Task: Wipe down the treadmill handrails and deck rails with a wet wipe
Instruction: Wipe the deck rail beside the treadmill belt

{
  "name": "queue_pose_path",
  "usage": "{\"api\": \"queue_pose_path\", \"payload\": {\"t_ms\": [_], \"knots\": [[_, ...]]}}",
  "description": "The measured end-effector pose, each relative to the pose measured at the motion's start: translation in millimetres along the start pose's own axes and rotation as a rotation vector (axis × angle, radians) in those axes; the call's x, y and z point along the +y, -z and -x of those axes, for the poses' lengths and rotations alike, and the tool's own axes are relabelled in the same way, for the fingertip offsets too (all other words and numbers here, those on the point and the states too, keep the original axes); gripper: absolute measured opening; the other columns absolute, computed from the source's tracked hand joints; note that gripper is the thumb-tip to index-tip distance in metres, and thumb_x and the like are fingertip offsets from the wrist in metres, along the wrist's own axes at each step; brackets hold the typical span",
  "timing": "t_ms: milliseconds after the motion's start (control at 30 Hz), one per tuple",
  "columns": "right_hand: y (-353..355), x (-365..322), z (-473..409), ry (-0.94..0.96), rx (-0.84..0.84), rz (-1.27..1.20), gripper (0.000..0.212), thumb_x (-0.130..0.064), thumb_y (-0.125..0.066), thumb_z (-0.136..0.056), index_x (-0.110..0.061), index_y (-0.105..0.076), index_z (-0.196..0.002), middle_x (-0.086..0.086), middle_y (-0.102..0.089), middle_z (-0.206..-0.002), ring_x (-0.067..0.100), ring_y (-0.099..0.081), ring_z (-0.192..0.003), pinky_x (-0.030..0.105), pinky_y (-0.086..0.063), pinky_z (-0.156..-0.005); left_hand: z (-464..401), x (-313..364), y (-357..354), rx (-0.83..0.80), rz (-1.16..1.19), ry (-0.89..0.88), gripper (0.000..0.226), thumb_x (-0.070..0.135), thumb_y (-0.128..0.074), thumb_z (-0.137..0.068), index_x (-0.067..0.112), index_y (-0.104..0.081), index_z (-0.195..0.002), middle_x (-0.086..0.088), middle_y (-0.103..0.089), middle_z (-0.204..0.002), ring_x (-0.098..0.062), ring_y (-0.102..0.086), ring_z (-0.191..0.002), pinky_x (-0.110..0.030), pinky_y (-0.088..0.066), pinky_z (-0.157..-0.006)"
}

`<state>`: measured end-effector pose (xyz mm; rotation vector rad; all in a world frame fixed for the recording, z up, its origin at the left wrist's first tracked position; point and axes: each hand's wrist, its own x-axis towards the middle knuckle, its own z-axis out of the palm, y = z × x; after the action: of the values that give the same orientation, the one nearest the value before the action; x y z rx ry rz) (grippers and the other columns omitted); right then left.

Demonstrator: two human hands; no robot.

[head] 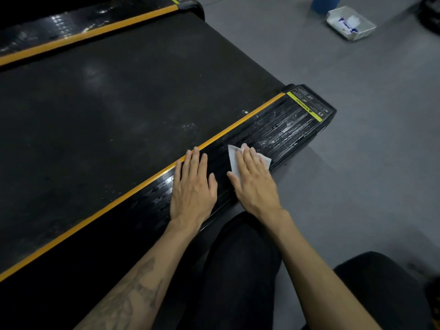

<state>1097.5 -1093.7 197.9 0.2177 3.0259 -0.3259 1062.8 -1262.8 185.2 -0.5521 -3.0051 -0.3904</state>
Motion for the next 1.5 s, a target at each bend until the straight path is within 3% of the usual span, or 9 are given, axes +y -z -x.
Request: {"api": "queue_pose_path", "payload": {"t_ms": [133,367,567,767,900,1067,1233,1400,1500], "knots": [[-11.6,-18.7,16.4,-0.113,0.073,-0.022,0.070,-0.050,-0.013,-0.108,-0.009,-0.004,-0.164,0.009,0.005,-0.172,0.021,0.008,-0.159,0.040,-0.001,-0.130,-0.9,0.4,0.7,-0.003,0.000,-0.002,0.058,0.037,-0.031,-0.108,0.012,-0.029,-0.160,-0.010,-0.017,-0.170,-0.022,-0.009,-0.159,-0.047,-0.015,-0.129],[0.0,-1.9,-11.3,0.027,0.030,0.015,0.062,-0.042,-0.018,-0.112,-0.011,-0.006,-0.164,0.006,0.006,-0.172,0.019,0.009,-0.159,0.033,0.009,-0.128,-0.6,0.9,1.9,0.009,-0.007,0.001,0.057,0.037,-0.032,-0.108,0.012,-0.032,-0.159,-0.009,-0.020,-0.170,-0.022,-0.012,-0.159,-0.046,-0.017,-0.129],[-10.2,-18.7,7.9,0.011,0.041,0.003,0.067,-0.045,-0.005,-0.107,-0.008,-0.003,-0.163,0.010,0.008,-0.171,0.020,0.011,-0.158,0.034,0.007,-0.129,-1.3,2.0,1.6,0.005,-0.019,0.006,0.057,0.037,-0.033,-0.107,0.012,-0.034,-0.158,-0.010,-0.022,-0.169,-0.022,-0.014,-0.158,-0.047,-0.020,-0.128],[1.2,-3.3,-19.2,0.089,0.024,0.018,0.060,-0.038,-0.019,-0.112,-0.010,-0.006,-0.164,0.007,0.005,-0.172,0.020,0.009,-0.159,0.034,0.006,-0.129,-1.3,3.0,3.7,0.004,0.001,0.015,0.057,0.037,-0.034,-0.107,0.013,-0.034,-0.158,-0.008,-0.021,-0.170,-0.020,-0.014,-0.158,-0.046,-0.019,-0.128],[-8.9,-21.6,0.6,-0.003,0.053,-0.002,0.061,-0.040,-0.014,-0.111,-0.009,-0.006,-0.164,0.008,0.006,-0.172,0.020,0.009,-0.159,0.037,0.003,-0.129,-2.0,4.0,3.6,0.006,0.008,0.021,0.056,0.036,-0.036,-0.108,0.012,-0.035,-0.159,-0.008,-0.022,-0.169,-0.020,-0.014,-0.158,-0.045,-0.018,-0.128],[2.8,-17.0,-25.9,0.146,-0.001,0.005,0.060,-0.038,-0.017,-0.113,-0.011,-0.002,-0.164,0.006,0.010,-0.172,0.018,0.012,-0.158,0.030,0.013,-0.126,-1.9,3.3,4.1,-0.002,0.005,0.025,0.057,0.037,-0.034,-0.108,0.012,-0.033,-0.159,-0.007,-0.021,-0.170,-0.019,-0.012,-0.159,-0.045,-0.016,-0.129],[-2.1,-18.9,-15.9,0.047,0.023,0.008,0.060,-0.037,-0.015,-0.112,-0.010,0.000,-0.163,0.007,0.012,-0.171,0.019,0.014,-0.158,0.034,0.008,-0.128,-2.5,3.7,3.8,-0.003,0.012,0.027,0.057,0.036,-0.032,-0.108,0.012,-0.033,-0.159,-0.007,-0.020,-0.170,-0.019,-0.011,-0.159,-0.044,-0.015,-0.129],[-1.7,-20.6,-35.4,0.165,-0.004,-0.009,0.060,-0.037,-0.017,-0.113,-0.011,0.000,-0.164,0.006,0.010,-0.172,0.019,0.013,-0.158,0.033,0.009,-0.128,-2.3,3.7,4.2,-0.003,0.019,0.022,0.057,0.036,-0.031,-0.108,0.012,-0.034,-0.159,-0.007,-0.021,-0.170,-0.019,-0.012,-0.159,-0.045,-0.016,-0.129],[0.6,-11.4,-38.0,0.125,0.006,-0.010,0.060,-0.037,-0.018,-0.113,-0.011,-0.002,-0.164,0.007,0.008,-0.172,0.019,0.011,-0.158,0.034,0.007,-0.128,-2.2,3.6,3.5,-0.008,0.013,0.021,0.057,0.037,-0.030,-0.108,0.012,-0.032,-0.160,-0.007,-0.020,-0.170,-0.019,-0.011,-0.159,-0.044,-0.015,-0.129]]}}
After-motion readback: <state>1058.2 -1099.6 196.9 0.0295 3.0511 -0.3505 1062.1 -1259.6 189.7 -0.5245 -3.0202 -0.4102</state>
